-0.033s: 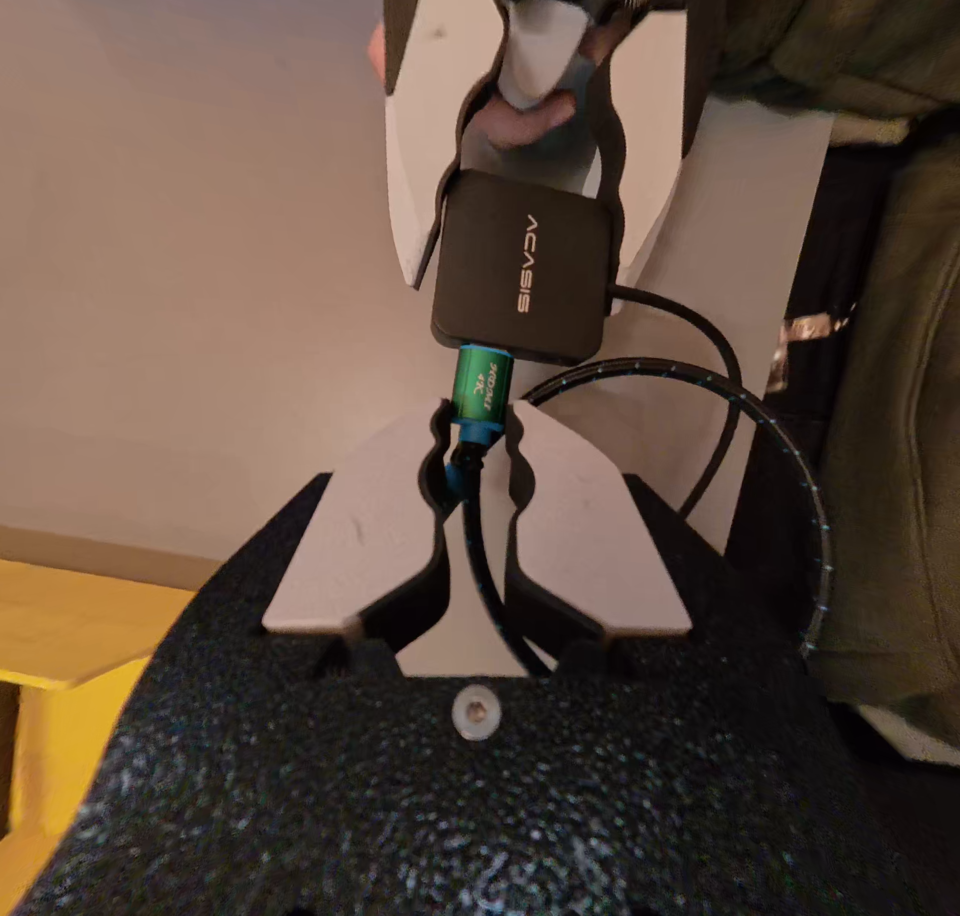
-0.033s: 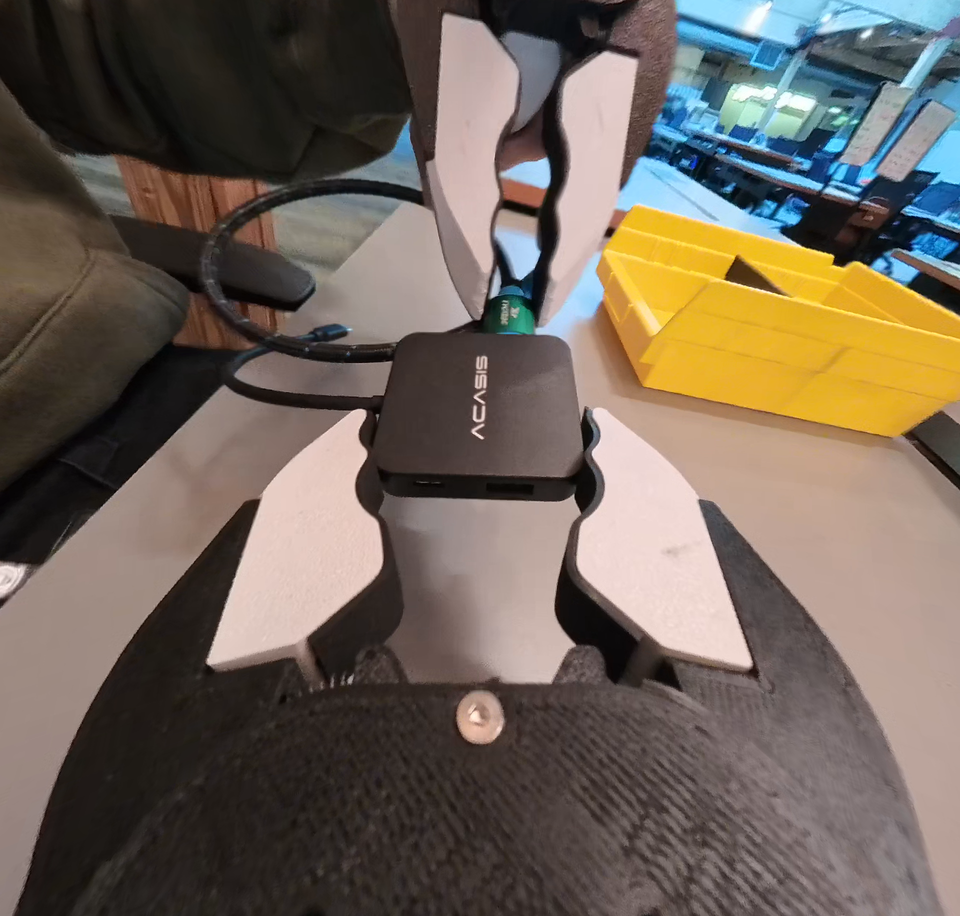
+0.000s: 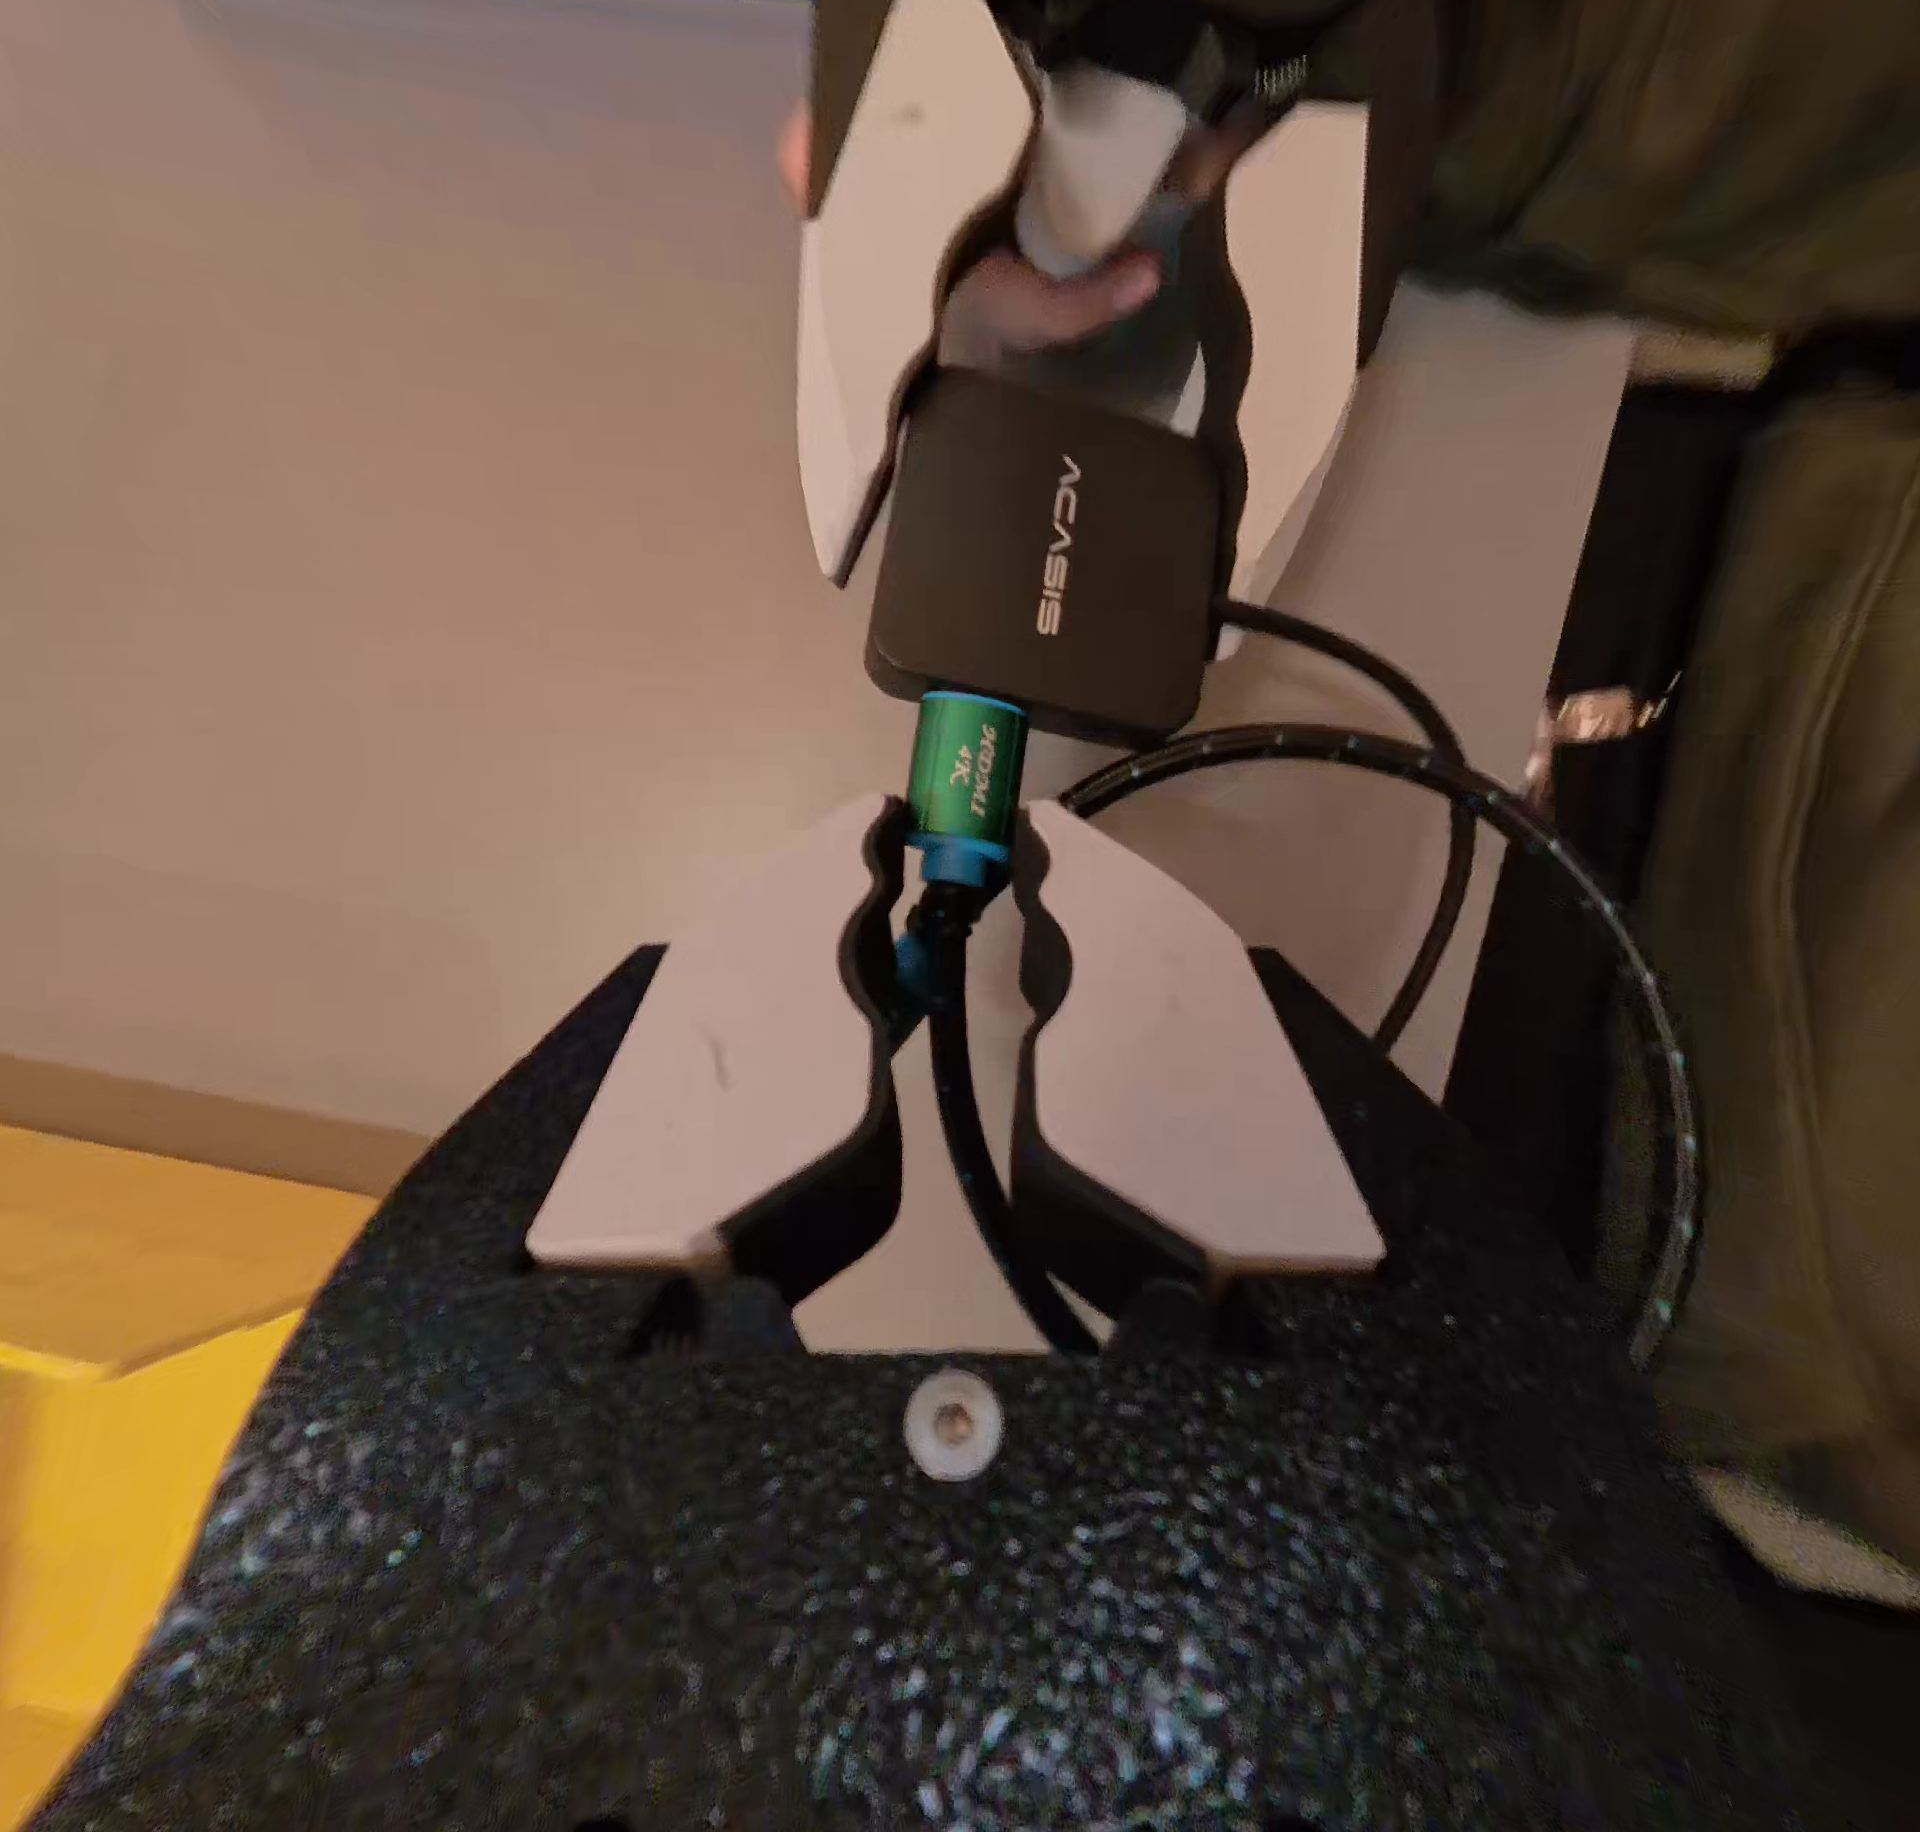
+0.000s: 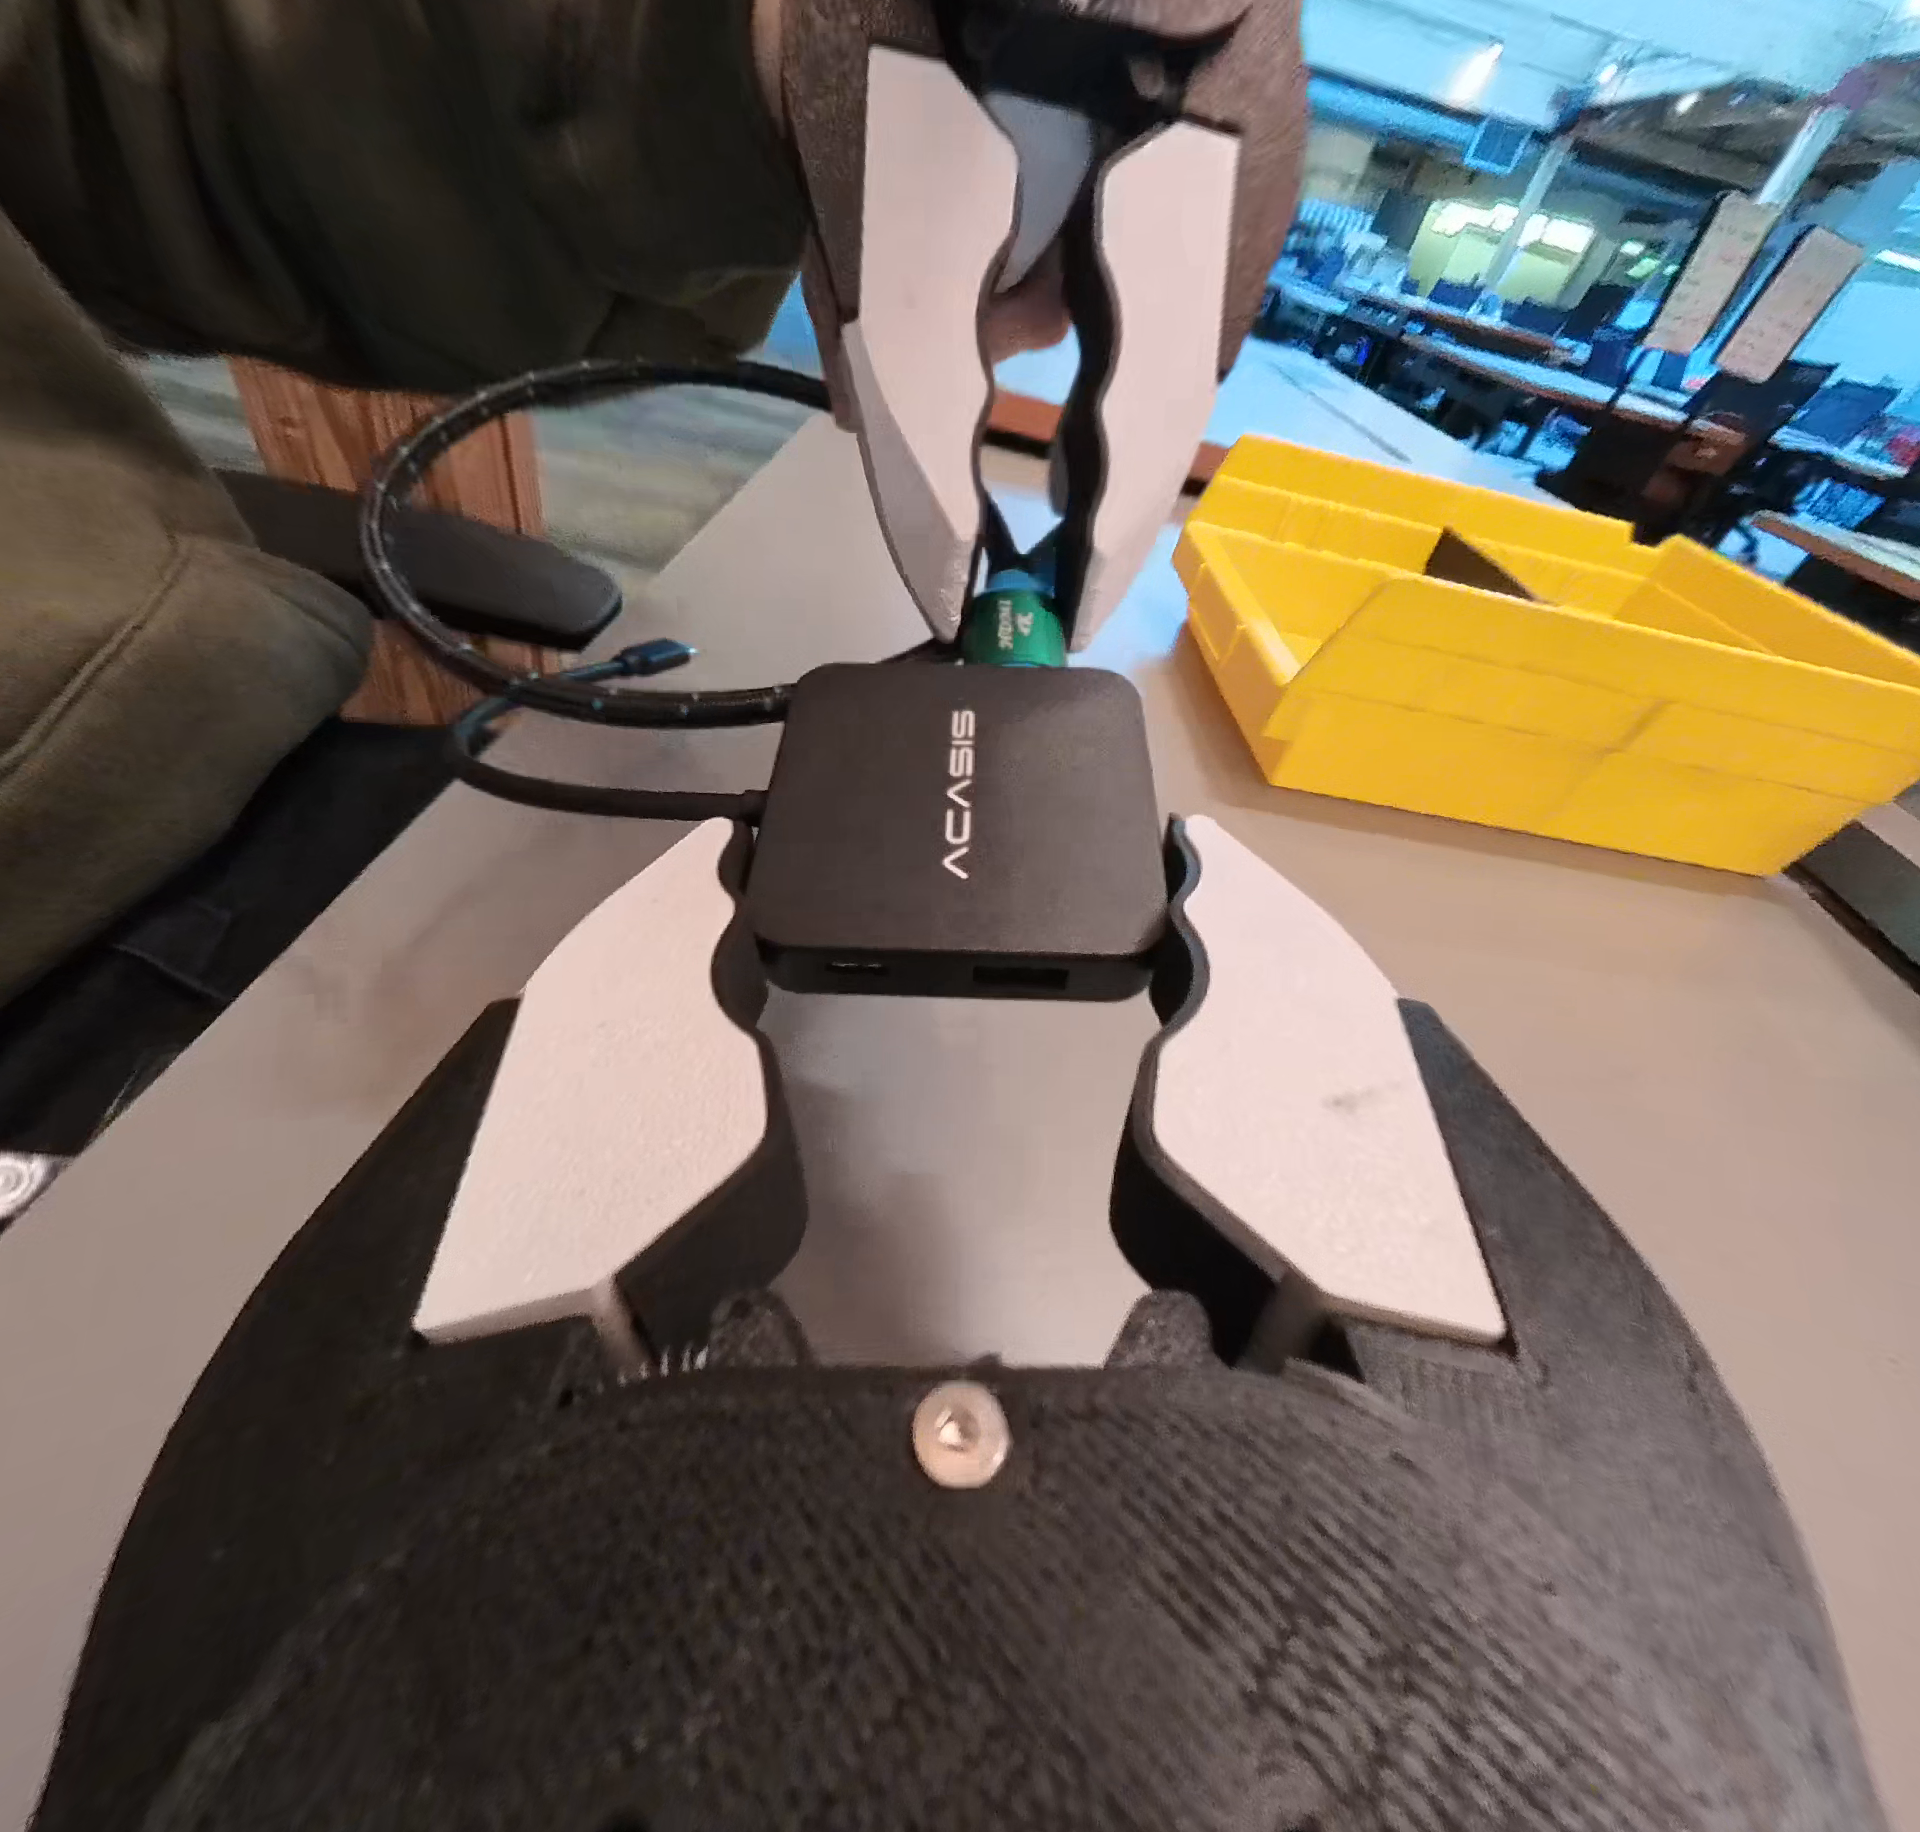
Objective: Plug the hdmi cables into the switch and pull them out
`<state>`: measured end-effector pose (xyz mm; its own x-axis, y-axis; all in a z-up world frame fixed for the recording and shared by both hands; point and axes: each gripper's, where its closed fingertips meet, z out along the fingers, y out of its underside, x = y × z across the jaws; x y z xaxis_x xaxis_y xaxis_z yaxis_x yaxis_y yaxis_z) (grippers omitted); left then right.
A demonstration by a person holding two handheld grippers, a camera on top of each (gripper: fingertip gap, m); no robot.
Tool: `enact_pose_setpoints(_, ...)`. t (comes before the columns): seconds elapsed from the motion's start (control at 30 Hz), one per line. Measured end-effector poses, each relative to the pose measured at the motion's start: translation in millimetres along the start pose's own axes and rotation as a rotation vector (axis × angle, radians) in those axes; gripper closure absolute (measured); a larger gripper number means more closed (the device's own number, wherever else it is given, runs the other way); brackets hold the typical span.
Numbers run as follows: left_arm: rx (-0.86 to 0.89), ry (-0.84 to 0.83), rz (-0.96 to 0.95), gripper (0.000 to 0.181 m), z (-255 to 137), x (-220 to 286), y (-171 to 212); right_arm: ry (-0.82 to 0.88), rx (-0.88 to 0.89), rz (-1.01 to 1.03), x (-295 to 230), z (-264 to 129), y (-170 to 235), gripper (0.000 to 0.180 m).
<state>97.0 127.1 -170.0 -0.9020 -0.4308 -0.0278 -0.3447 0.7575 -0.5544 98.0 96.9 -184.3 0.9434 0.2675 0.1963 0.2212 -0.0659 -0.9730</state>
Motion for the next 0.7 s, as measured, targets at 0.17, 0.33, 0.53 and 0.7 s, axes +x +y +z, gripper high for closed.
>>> enact_pose_setpoints(0.17, 0.026, 0.022, 0.023, 0.160, -0.2, -0.2, -2.7, 0.005, 0.024, -0.001, 0.5, -2.5, -2.8, 0.105)
enact_pose_setpoints(0.33, 0.061, -0.011, 0.035, 0.153, -7.6, -4.2, -9.7, 0.030, 0.058, -0.004, 4.8, -2.3, -6.9, 0.105)
enact_pose_setpoints(0.53, 0.582, -0.464, -0.065, 0.147, -129.5, -46.9, -77.1, 0.268, 0.104, -0.007, 42.4, -34.3, -46.2, 0.105)
enact_pose_setpoints(0.7, 0.611, -0.538, -0.151, 0.149, -143.7, -59.6, -50.0, 0.847, 0.096, 0.025, 109.0, -135.5, -78.7, 0.105)
